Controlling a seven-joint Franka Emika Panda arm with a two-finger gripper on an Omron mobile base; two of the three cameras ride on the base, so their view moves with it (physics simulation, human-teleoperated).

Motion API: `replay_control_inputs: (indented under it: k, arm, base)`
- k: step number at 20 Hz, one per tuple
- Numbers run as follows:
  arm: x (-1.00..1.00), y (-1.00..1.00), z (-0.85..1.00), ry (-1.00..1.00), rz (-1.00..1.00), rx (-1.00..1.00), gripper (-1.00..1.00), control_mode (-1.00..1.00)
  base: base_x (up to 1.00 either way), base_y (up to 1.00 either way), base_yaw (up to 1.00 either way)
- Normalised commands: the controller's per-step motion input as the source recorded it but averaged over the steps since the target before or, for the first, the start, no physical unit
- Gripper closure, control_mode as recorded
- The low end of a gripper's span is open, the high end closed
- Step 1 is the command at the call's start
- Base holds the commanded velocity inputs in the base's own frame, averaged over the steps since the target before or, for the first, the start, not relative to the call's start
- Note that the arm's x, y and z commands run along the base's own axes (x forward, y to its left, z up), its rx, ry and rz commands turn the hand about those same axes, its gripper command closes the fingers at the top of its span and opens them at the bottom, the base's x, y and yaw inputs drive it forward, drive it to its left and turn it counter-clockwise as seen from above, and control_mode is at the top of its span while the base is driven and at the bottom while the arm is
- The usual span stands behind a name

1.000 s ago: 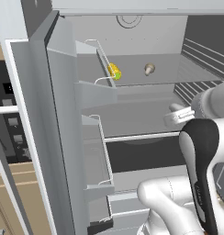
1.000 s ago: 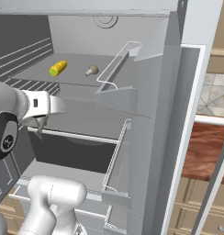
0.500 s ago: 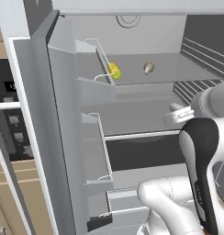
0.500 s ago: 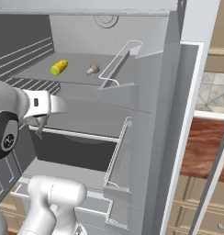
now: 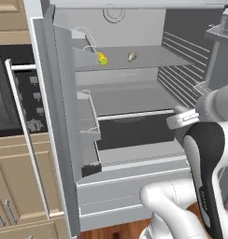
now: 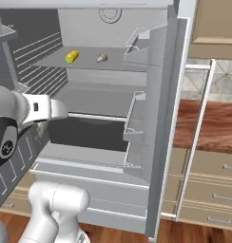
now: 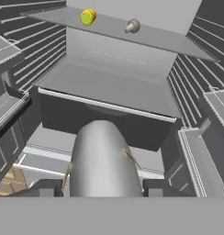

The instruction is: Gather the corn and mushroom from the fridge and place them on a tray on the dining counter. Then gather the chicken drumstick and fish from the fridge and place them on the other tray.

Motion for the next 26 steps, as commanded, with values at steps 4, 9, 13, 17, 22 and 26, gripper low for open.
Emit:
replay_control_inputs:
  k: [4, 9, 13, 17, 22, 26]
  arm:
    - [0.0, 0.0, 0.0, 0.0, 0.0, 0.0, 1.0, 1.0]
    - [0.0, 0.0, 0.0, 0.0, 0.0, 0.0, 1.0, 1.0]
    - [0.0, 0.0, 0.0, 0.0, 0.0, 0.0, 1.0, 1.0]
    - [0.0, 0.0, 0.0, 0.0, 0.0, 0.0, 1.0, 1.0]
    - [0.0, 0.0, 0.0, 0.0, 0.0, 0.0, 1.0, 1.0]
    - [0.0, 0.0, 0.0, 0.0, 0.0, 0.0, 1.0, 1.0]
  base:
    - [-0.51, 0.46, 0.0]
    - [-0.92, 0.72, -0.02]
    - [-0.23, 0.9, -0.23]
    - [0.12, 0.82, -0.38]
    - [-0.36, 0.27, -0.84]
    - [-0.96, 0.25, -0.6]
